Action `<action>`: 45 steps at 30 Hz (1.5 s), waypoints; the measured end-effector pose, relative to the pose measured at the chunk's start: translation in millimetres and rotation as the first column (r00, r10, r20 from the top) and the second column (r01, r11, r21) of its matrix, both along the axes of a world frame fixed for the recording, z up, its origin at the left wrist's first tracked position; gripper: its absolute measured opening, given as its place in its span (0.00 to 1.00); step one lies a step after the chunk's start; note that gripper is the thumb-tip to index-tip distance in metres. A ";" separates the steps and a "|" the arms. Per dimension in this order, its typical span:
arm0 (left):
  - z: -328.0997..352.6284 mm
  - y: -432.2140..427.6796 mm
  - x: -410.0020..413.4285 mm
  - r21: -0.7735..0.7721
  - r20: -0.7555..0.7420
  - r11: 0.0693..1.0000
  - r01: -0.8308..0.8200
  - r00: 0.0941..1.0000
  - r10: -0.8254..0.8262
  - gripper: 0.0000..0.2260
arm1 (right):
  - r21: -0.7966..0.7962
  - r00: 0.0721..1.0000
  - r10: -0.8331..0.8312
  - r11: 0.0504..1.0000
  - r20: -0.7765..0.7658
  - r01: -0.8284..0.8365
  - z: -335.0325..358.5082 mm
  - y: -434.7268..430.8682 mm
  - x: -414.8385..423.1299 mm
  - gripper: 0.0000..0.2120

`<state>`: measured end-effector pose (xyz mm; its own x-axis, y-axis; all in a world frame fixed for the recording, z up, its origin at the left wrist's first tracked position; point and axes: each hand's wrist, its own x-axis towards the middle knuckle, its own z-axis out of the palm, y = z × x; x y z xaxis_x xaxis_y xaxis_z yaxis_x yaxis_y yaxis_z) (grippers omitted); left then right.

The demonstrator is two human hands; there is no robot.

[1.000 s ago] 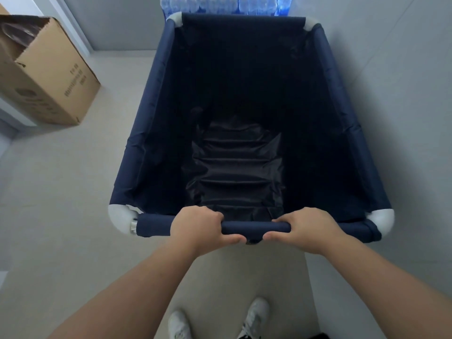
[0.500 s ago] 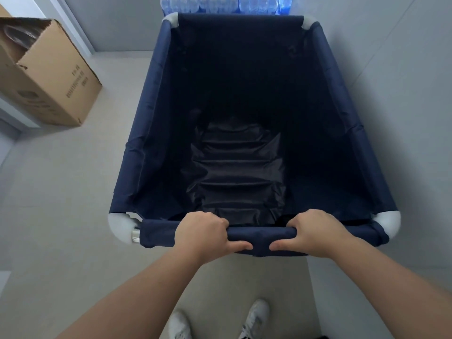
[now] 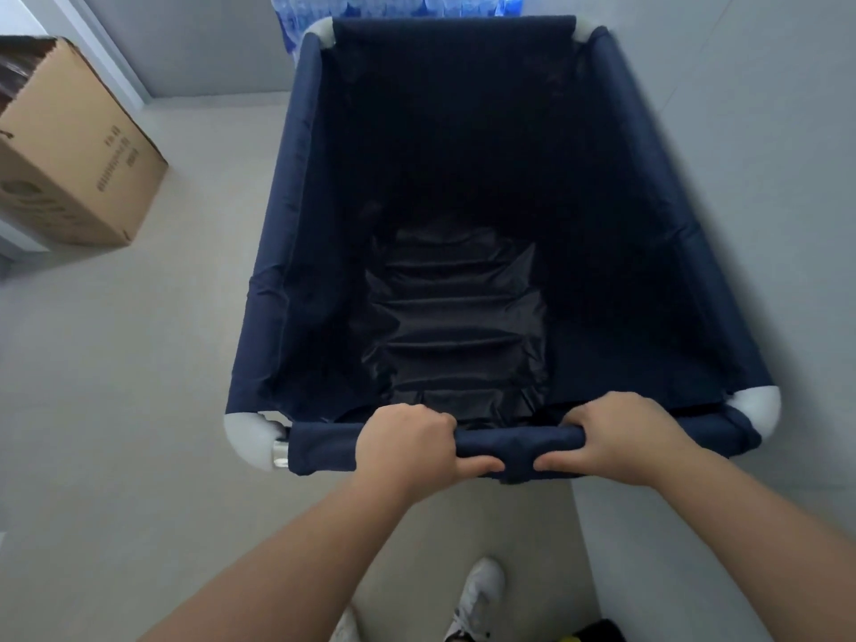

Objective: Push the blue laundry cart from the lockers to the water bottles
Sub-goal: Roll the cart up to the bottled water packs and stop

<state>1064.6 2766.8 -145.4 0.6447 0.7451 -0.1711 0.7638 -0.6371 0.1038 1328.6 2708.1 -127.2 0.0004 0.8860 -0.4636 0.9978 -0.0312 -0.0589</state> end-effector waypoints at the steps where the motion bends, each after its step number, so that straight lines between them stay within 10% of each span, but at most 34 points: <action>1: -0.2 1.3 1.6 -0.001 0.000 1.000 -0.003 1.000 0.003 0.33 | -0.001 1.000 0.007 1.000 -0.005 -0.007 2.2 1.8 0.9 0.39; 27: 2.9 34.6 17.0 -0.048 0.085 0.995 -0.087 0.992 0.091 0.36 | -0.145 0.984 -0.059 0.989 -0.168 0.035 6.2 50.5 -5.6 0.50; 38: 5.3 44.0 16.1 -0.168 0.211 0.946 -0.279 0.927 0.311 0.26 | -0.266 0.886 -0.371 0.916 -0.279 0.300 -5.7 66.3 -2.6 0.37; 45: 3.0 40.9 20.8 -0.091 0.082 0.943 -0.320 0.941 0.327 0.22 | -0.102 0.943 -0.269 0.962 -0.198 0.253 -11.3 61.9 -6.1 0.34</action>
<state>1085.3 2807.7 -142.5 0.3867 0.9036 -0.1846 0.9118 -0.3446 0.2232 1322.4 2770.0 -138.5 0.1235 0.8311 -0.5423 0.9199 -0.3008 -0.2515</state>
